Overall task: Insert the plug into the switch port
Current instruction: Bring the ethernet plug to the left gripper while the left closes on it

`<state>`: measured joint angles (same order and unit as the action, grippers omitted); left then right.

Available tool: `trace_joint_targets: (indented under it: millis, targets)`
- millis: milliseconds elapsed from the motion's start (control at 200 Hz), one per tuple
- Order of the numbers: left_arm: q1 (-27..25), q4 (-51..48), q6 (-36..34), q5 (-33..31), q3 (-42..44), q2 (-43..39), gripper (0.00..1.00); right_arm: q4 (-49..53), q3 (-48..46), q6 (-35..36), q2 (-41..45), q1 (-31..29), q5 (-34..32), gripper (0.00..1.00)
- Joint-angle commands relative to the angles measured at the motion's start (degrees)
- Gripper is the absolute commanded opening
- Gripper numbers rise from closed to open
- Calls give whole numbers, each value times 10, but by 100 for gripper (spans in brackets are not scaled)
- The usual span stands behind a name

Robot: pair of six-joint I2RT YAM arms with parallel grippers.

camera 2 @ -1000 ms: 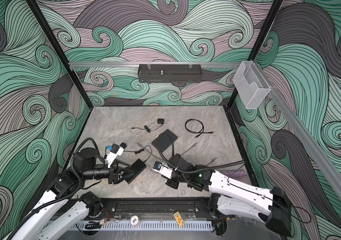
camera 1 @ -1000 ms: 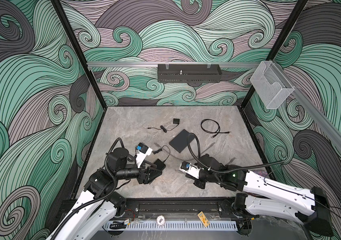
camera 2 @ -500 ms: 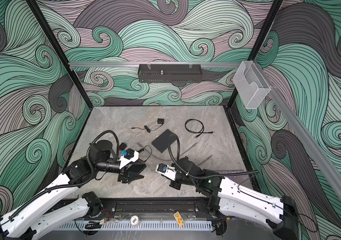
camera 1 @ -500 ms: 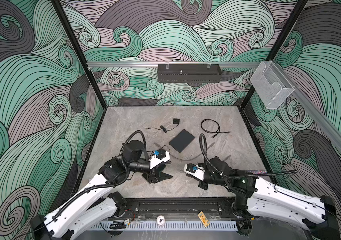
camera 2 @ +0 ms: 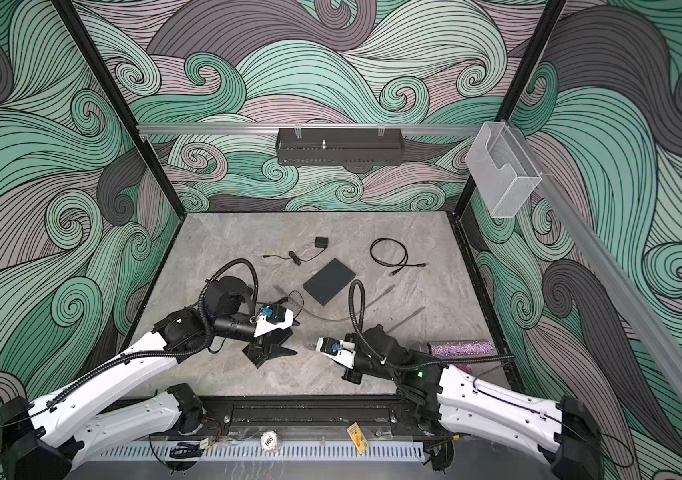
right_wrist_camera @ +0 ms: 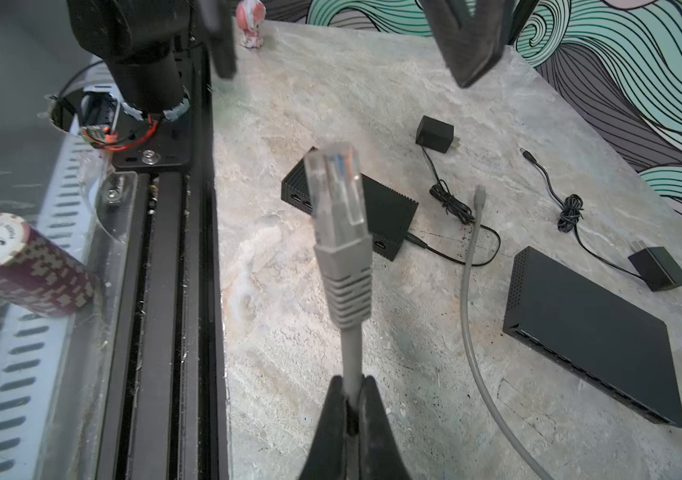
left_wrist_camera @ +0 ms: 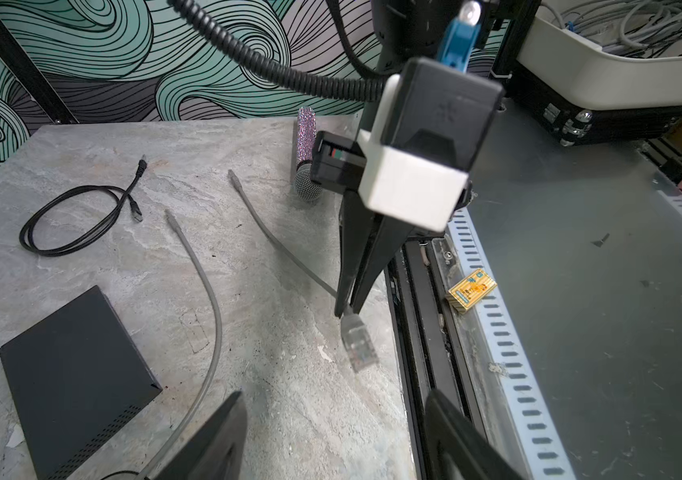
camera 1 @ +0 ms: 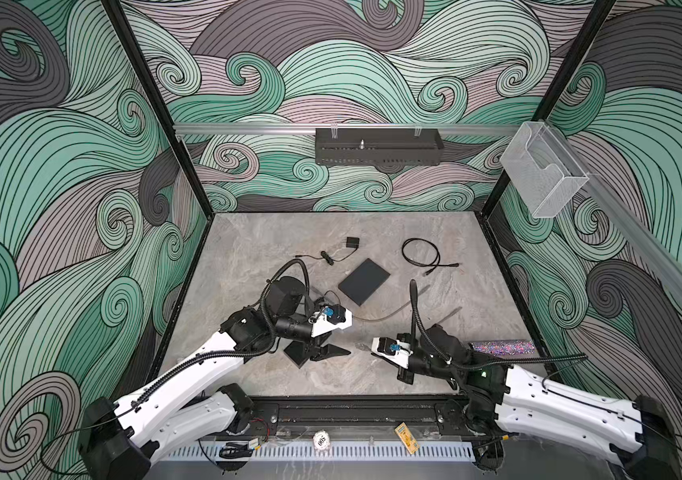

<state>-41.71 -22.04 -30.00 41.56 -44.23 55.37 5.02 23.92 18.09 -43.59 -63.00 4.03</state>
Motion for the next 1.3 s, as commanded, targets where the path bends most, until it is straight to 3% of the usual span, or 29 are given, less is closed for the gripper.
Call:
trace_joint_targets:
  millis: [0,135,695,921,1196,1296]
  targets:
    - [-6,10,7,-21,0,5,64,-49,-4,6,-3,-11,-46,0]
    - [-7,-8,7,-19,-11,23,60,-63,-10,3,-3,-23,-94,0]
    - [-10,0,59,-24,-33,63,53,-78,12,6,-73,-62,-176,0]
    - [-11,-7,50,-21,-37,71,32,-78,14,6,-76,-65,-181,0]
    - [-13,-14,47,-28,-41,80,32,-83,11,5,-72,-68,-191,0]
    - [-13,-19,44,-33,-42,83,20,-82,12,4,-74,-69,-193,0]
